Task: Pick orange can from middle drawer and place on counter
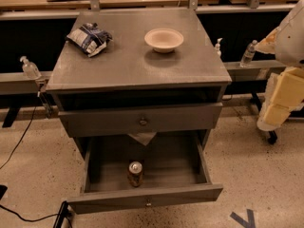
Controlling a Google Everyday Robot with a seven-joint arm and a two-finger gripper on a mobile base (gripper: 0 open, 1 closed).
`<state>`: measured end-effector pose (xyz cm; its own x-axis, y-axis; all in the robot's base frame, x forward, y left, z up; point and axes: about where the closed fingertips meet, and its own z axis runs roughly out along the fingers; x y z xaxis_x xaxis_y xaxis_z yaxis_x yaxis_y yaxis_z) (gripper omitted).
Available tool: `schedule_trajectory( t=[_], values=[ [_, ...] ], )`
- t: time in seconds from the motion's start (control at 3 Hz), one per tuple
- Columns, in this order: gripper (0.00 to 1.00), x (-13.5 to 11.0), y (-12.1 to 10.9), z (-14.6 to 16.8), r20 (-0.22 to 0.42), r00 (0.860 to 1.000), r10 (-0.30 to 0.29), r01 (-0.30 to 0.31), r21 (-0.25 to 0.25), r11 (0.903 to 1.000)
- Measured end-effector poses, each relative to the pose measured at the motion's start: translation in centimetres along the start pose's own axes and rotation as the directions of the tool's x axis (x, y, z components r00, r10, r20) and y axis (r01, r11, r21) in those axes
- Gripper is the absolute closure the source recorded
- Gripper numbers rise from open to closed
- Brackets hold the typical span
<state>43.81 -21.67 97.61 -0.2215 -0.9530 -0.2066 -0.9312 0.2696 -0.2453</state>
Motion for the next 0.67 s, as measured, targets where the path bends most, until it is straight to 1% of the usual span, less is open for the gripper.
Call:
schedule_trajectory(
  t=[0.33,0.67],
  values=[
    [0.00,0.00,0.00,0.00,0.000,1.000,0.000,0.000,0.000,1.0000],
    [0.00,-0.57,-0.26,0.62,0.022,1.000,-0.001,0.001,0.018,0.9998]
  ],
)
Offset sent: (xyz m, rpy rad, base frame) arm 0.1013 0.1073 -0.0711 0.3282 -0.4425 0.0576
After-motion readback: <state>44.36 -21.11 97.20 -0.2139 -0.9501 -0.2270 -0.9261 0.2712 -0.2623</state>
